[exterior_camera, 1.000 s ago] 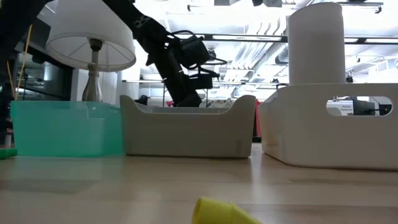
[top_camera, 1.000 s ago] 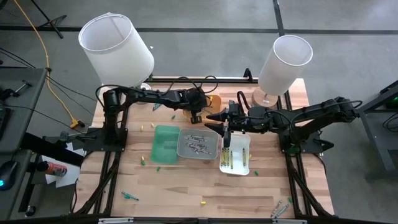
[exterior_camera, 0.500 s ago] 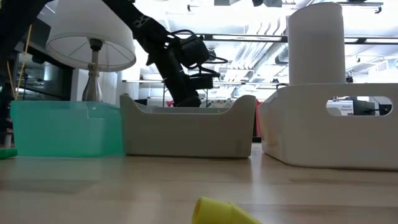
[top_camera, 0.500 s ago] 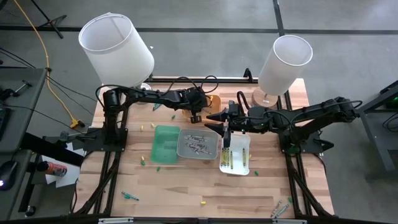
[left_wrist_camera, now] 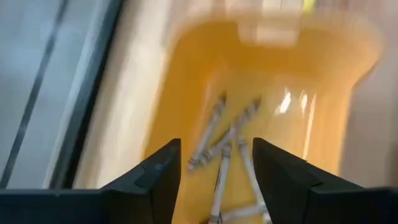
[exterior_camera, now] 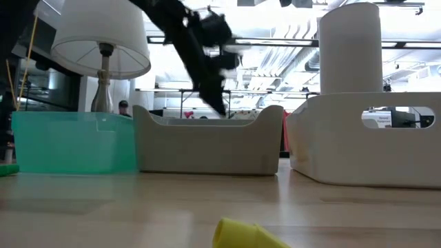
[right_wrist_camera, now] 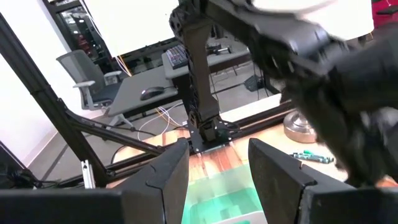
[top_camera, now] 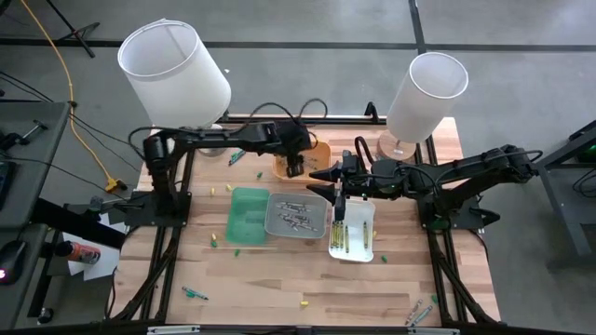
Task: Sort crayons
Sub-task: Put the blue crayon into the light blue bin
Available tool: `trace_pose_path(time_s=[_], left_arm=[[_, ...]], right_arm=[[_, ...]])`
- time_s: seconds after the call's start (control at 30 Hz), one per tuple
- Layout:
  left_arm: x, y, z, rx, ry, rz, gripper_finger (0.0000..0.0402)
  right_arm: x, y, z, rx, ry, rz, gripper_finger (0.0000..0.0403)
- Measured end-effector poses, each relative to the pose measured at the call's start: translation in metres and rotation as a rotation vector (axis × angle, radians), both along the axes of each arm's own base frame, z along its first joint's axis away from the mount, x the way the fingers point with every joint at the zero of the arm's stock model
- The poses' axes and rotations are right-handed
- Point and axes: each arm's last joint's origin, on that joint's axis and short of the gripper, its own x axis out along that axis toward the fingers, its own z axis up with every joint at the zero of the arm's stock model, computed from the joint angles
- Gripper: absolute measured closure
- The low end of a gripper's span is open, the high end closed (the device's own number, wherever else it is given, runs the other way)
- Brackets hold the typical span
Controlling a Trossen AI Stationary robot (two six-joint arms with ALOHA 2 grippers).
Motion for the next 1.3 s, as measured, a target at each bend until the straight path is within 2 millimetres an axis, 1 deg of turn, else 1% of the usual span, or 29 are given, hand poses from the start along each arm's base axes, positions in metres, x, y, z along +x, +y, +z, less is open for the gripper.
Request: trace_pose_path(time_s=[0.13, 0.23, 0.3, 0.4, 0.5, 0.63, 0.7, 0.8, 0.93, 1.03, 1.3], left_arm=[[-0.017, -0.008, 0.044, -0.082, -0.165, 0.031, 0.0215], [-0.038, -0.019, 0.072, -0.170, -0.319, 0.026, 0.0219], [-0.053, -0.031, 0.085, -0.213, -0.427, 0.010, 0.0223], [-0.080, -0.055, 0.096, -0.253, -0.601, -0.015, 0.0228], [-0.106, -0.082, 0.094, -0.300, -0.782, -0.011, 0.0232], [-0.133, -0.116, 0.080, -0.351, -0.975, -0.063, 0.0234], [-0.143, -0.132, 0.075, -0.355, -1.043, -0.115, 0.0234], [-0.152, -0.149, 0.065, -0.300, -1.066, -0.141, 0.0234], [-0.155, -0.161, 0.064, -0.178, -1.057, -0.147, 0.0234], [-0.156, -0.165, 0.065, -0.115, -1.048, -0.155, 0.0234], [-0.156, -0.165, 0.065, -0.082, -1.040, -0.158, 0.0234]], right_arm=[[0.000, 0.000, 0.000, -0.017, 0.003, 0.002, 0.0242], [0.000, 0.000, 0.000, -0.042, 0.009, 0.004, 0.0242], [0.000, 0.000, -0.001, -0.062, 0.017, 0.006, 0.0242], [0.000, 0.000, -0.002, -0.093, 0.033, 0.010, 0.0242], [0.000, 0.000, -0.003, -0.115, 0.044, 0.012, 0.0242], [0.000, -0.001, -0.003, -0.117, 0.045, 0.010, 0.0242], [0.000, -0.002, -0.003, -0.117, 0.045, 0.008, 0.0242], [0.000, -0.003, -0.003, -0.117, 0.045, 0.004, 0.0242], [0.000, -0.005, -0.003, -0.116, 0.045, -0.003, 0.0242], [0.000, -0.006, -0.003, -0.116, 0.045, -0.008, 0.0242], [0.000, -0.006, -0.003, -0.108, 0.044, -0.008, 0.0242]])
